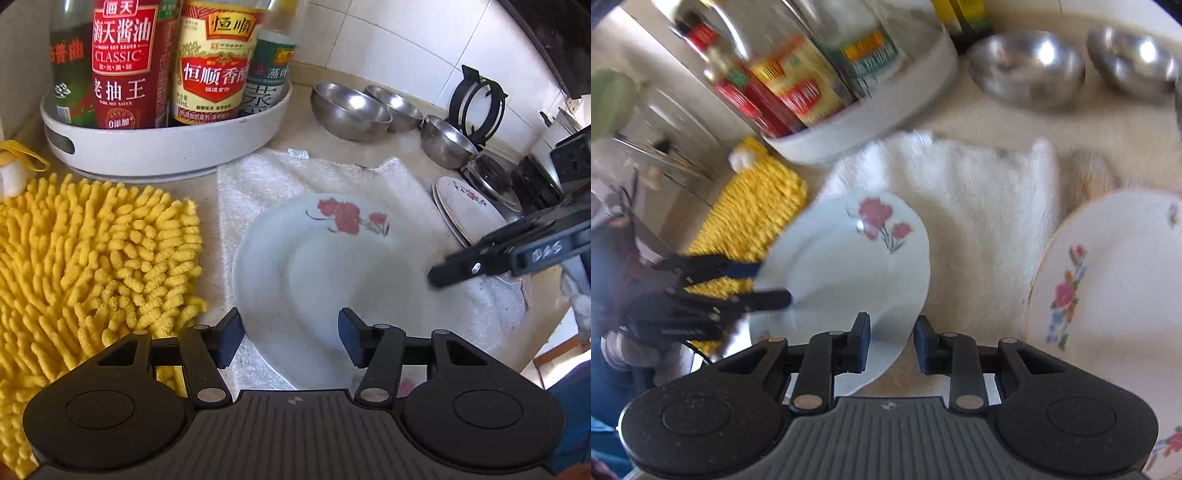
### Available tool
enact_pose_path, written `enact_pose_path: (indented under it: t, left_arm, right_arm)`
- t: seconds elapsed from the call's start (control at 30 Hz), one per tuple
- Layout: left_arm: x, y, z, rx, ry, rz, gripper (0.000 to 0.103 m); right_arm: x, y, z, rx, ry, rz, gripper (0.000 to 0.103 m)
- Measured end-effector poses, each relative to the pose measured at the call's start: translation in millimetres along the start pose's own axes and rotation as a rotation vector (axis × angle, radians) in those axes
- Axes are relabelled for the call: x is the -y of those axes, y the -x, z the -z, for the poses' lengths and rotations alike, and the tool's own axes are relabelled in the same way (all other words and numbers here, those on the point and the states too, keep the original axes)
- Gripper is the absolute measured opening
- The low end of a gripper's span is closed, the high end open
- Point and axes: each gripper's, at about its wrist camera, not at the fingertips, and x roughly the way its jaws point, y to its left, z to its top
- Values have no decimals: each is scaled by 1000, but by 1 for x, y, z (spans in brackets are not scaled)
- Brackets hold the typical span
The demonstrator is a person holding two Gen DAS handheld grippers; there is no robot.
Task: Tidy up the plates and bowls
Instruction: 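Carry the pink-flower plate with both grippers over the floral plate stack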
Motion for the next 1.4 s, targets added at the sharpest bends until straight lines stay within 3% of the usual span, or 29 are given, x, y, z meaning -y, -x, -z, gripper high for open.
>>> enact_pose_path:
  t: [0.1,0.2,0.93,1.4]
  left_arm:
    - [-1,11,-4,44,33,38,61]
    - [5,15,-12,86,5,30,61]
    - [38,15,-40,157,-34,56,63]
    - [91,-2,-71,175,-158,148,65]
  right_arm:
    - [1,18,-2,53,-7,-24,31]
    - [5,18,-2,52,-20,-8,30]
    - [16,59,5,162,-18,29,31]
    - [44,115,23,283,-91,105,31]
